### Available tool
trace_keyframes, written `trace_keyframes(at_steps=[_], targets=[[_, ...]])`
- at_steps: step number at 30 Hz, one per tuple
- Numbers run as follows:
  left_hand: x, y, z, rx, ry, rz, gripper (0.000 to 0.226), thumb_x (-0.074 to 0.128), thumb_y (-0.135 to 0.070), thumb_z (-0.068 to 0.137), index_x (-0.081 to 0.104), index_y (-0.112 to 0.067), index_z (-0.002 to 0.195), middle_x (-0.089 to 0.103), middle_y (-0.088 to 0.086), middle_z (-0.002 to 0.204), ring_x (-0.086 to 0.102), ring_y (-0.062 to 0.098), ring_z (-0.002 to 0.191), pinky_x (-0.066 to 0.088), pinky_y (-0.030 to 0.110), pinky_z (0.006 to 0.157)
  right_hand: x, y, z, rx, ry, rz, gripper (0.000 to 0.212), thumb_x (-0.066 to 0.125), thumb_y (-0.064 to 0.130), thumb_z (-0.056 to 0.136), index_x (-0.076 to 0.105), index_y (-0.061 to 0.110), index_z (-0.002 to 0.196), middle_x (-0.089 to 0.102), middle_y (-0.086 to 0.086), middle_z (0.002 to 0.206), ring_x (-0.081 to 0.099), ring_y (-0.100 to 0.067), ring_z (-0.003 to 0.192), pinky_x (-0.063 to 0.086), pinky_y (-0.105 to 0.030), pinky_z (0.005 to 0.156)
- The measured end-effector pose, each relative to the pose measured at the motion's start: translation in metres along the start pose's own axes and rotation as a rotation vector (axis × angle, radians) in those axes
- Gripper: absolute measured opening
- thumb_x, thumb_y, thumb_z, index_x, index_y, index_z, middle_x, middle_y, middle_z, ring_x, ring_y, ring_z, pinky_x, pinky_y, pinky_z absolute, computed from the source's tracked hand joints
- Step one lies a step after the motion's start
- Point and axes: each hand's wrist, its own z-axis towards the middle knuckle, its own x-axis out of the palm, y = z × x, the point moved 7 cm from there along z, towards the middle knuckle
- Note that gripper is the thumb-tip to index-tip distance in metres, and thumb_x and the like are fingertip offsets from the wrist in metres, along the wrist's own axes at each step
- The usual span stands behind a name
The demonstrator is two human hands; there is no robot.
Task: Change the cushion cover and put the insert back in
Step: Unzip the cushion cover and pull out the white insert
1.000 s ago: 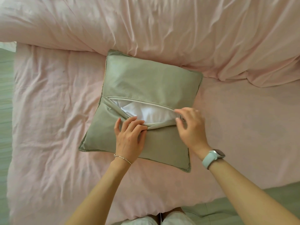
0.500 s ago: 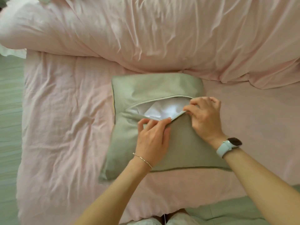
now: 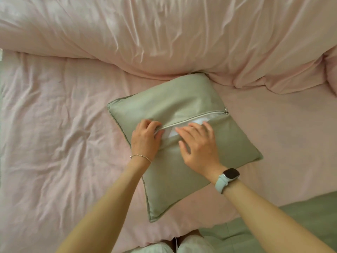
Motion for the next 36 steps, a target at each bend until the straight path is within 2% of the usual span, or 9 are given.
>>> trace_keyframes(at_steps=[5, 9, 14, 18, 24, 27, 30, 33, 36], targets=[[-0.012, 0.02, 0.021, -0.248, 0.12, -0.097, 0.021, 0.056, -0.02, 0.091, 0.067, -0.002, 0.092, 0.067, 0.011, 0.083, 0.059, 0.027, 0.08, 0.035, 0.029, 0.069, 0.031, 0.03, -0.011, -0.03, 0.114, -0.05, 0.024, 0.049, 0.028, 0.081, 0.069, 0.02, 0.09, 0.057, 0.0, 0.078, 0.052, -0.023, 0.084, 0.029, -0.044, 0.099], [-0.013, 0.033, 0.02, -0.581, 0.19, -0.659, 0.029, 0.056, -0.016, 0.091, 0.055, -0.013, 0.062, 0.044, -0.008, 0.049, 0.039, 0.009, 0.05, 0.032, 0.026, 0.053, 0.005, 0.005, -0.022, -0.092, -0.008, -0.067, 0.014, 0.055, 0.013, 0.078, 0.067, 0.019, 0.073, 0.057, 0.001, 0.071, 0.046, -0.02, 0.082, 0.027, -0.04, 0.093], [0.015, 0.001, -0.01, -0.806, 0.174, -1.131, 0.027, 0.047, -0.013, 0.096, 0.051, -0.011, 0.069, 0.049, -0.001, 0.056, 0.049, 0.009, 0.052, 0.046, 0.026, 0.057, -0.036, -0.057, -0.028, -0.102, -0.034, -0.174, 0.015, 0.057, 0.009, 0.079, 0.067, 0.017, 0.073, 0.059, -0.001, 0.072, 0.048, -0.022, 0.084, 0.027, -0.042, 0.097], [0.038, -0.004, -0.036, -0.852, 0.234, -1.108, 0.029, 0.045, -0.01, 0.096, 0.046, -0.011, 0.068, 0.046, -0.01, 0.039, 0.048, 0.001, 0.04, 0.045, 0.019, 0.049, -0.019, -0.069, -0.045, 0.057, 0.191, -0.102, 0.026, 0.05, 0.033, 0.077, 0.07, 0.021, 0.067, 0.06, -0.001, 0.075, 0.057, -0.025, 0.079, 0.029, -0.036, 0.093], [0.032, 0.023, -0.044, -0.876, 0.202, -1.031, 0.024, 0.047, -0.013, 0.096, 0.051, -0.011, 0.072, 0.051, 0.003, 0.065, 0.052, 0.014, 0.059, 0.045, 0.023, 0.055, -0.013, 0.017, -0.018, 0.045, -0.065, 0.148, 0.019, 0.054, 0.021, 0.08, 0.071, 0.013, 0.083, 0.064, -0.006, 0.091, 0.052, -0.019, 0.085, 0.036, -0.031, 0.081], [0.033, 0.021, -0.043, -0.847, 0.2, -1.0, 0.021, 0.049, -0.014, 0.095, 0.053, -0.01, 0.075, 0.049, 0.009, 0.073, 0.048, 0.019, 0.067, 0.043, 0.028, 0.061, 0.013, 0.033, -0.006, 0.133, -0.022, 0.21, 0.028, 0.049, 0.021, 0.084, 0.066, 0.004, 0.099, 0.064, -0.01, 0.097, 0.05, -0.02, 0.088, 0.042, -0.029, 0.078], [0.026, 0.026, -0.043, -0.817, 0.098, -0.93, 0.022, 0.051, -0.013, 0.093, 0.053, -0.013, 0.071, 0.048, 0.003, 0.067, 0.046, 0.016, 0.067, 0.043, 0.03, 0.063, 0.044, 0.02, -0.019, 0.224, 0.178, 0.117, 0.043, 0.045, 0.035, 0.08, 0.061, 0.003, 0.106, 0.062, -0.01, 0.096, 0.056, -0.027, 0.084, 0.044, -0.033, 0.078], [0.014, 0.021, -0.043, -0.654, 0.051, -0.748, 0.021, 0.053, -0.014, 0.092, 0.055, -0.019, 0.071, 0.051, -0.005, 0.064, 0.047, 0.007, 0.062, 0.043, 0.026, 0.066, 0.061, 0.016, -0.029, 0.172, 0.285, -0.051, 0.051, 0.042, 0.041, 0.078, 0.061, 0.008, 0.113, 0.062, -0.003, 0.086, 0.055, -0.025, 0.075, 0.031, -0.031, 0.074], [0.005, 0.017, -0.041, -0.58, -0.012, -0.563, 0.016, 0.053, -0.016, 0.091, 0.055, -0.018, 0.075, 0.052, -0.011, 0.065, 0.047, 0.003, 0.06, 0.039, 0.021, 0.062, 0.062, 0.021, -0.019, 0.127, 0.262, -0.141, 0.032, 0.041, 0.031, 0.08, 0.066, 0.015, 0.091, 0.061, 0.001, 0.071, 0.054, -0.023, 0.069, 0.025, -0.03, 0.067]])
